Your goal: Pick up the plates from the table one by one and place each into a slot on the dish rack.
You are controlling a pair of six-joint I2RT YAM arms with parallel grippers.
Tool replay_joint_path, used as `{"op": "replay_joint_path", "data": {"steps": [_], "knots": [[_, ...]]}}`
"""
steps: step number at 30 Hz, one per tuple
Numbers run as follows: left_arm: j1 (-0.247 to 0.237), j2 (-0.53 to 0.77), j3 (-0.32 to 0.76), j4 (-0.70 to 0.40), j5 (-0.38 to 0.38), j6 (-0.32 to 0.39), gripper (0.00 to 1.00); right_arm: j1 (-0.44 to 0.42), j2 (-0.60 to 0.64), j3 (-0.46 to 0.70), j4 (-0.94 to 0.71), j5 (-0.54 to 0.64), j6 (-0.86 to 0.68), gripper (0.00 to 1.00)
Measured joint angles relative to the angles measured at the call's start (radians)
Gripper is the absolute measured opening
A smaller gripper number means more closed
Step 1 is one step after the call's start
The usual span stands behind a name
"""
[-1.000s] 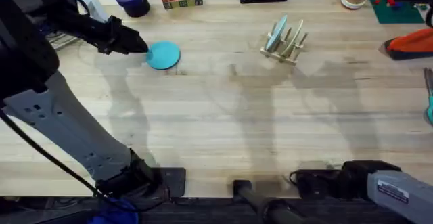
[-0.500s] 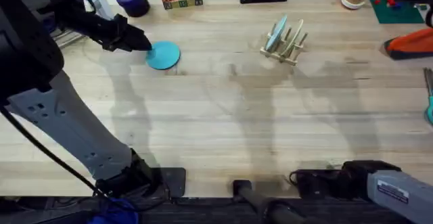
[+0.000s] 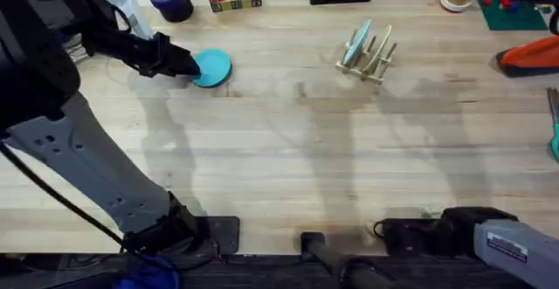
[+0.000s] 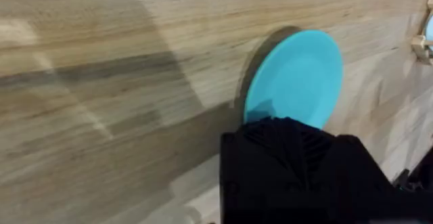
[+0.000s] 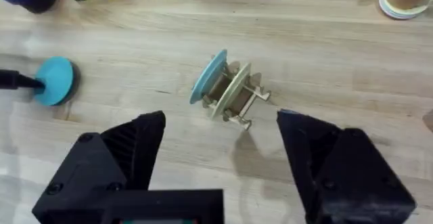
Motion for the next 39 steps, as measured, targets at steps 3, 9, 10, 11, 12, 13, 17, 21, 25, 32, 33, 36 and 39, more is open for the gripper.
{"op": "replay_joint_path", "data": {"steps": [3, 9, 10, 11, 12, 13, 17, 21, 25, 32, 33, 36, 39], "knots": [[0.002, -0.021, -0.040, 0.041, 0.009, -0.001, 0.042, 0.000, 0.000, 0.000, 0.000, 0.000, 0.000, 0.993], [0.006, -0.057, -0.124, 0.127, 0.050, -0.028, 0.042, 0.000, 0.000, 0.000, 0.000, 0.000, 0.000, 0.994], [0.007, -0.060, -0.134, 0.135, 0.059, -0.033, 0.042, 0.000, 0.000, 0.000, 0.000, 0.000, 0.000, 0.995], [0.007, -0.063, -0.144, 0.143, 0.068, -0.034, 0.042, 0.000, 0.000, 0.000, 0.001, 0.000, 0.000, 0.994], [0.007, -0.065, -0.154, 0.150, 0.078, -0.035, 0.042, 0.000, 0.000, 0.000, 0.001, 0.000, 0.000, 0.994], [0.007, -0.065, -0.161, 0.155, 0.087, -0.037, 0.042, 0.000, 0.000, 0.000, 0.003, 0.000, 0.000, 0.994], [0.007, -0.065, -0.178, 0.166, 0.114, -0.042, 0.040, 0.000, 0.000, 0.000, 0.008, 0.000, 0.004, 0.995], [0.008, -0.065, -0.182, 0.172, 0.121, -0.046, 0.041, 0.000, 0.000, 0.000, 0.008, 0.000, 0.008, 0.994], [0.009, -0.065, -0.184, 0.176, 0.125, -0.050, 0.042, 0.000, 0.000, 0.000, 0.008, 0.000, 0.013, 0.994], [0.009, -0.065, -0.184, 0.178, 0.125, -0.050, 0.042, 0.000, 0.000, 0.000, 0.008, 0.000, 0.036, 0.994], [0.009, -0.065, -0.185, 0.180, 0.125, -0.050, 0.042, 0.000, 0.000, 0.000, 0.008, 0.000, 0.054, 0.994], [0.009, -0.065, -0.192, 0.192, 0.133, -0.052, 0.042, 0.000, 0.000, 0.000, 0.008, 0.000, 0.126, 0.995], [0.009, -0.068, -0.206, 0.210, 0.147, -0.053, 0.042, 0.000, 0.000, 0.000, 0.011, 0.000, 0.200, 0.994]]}}
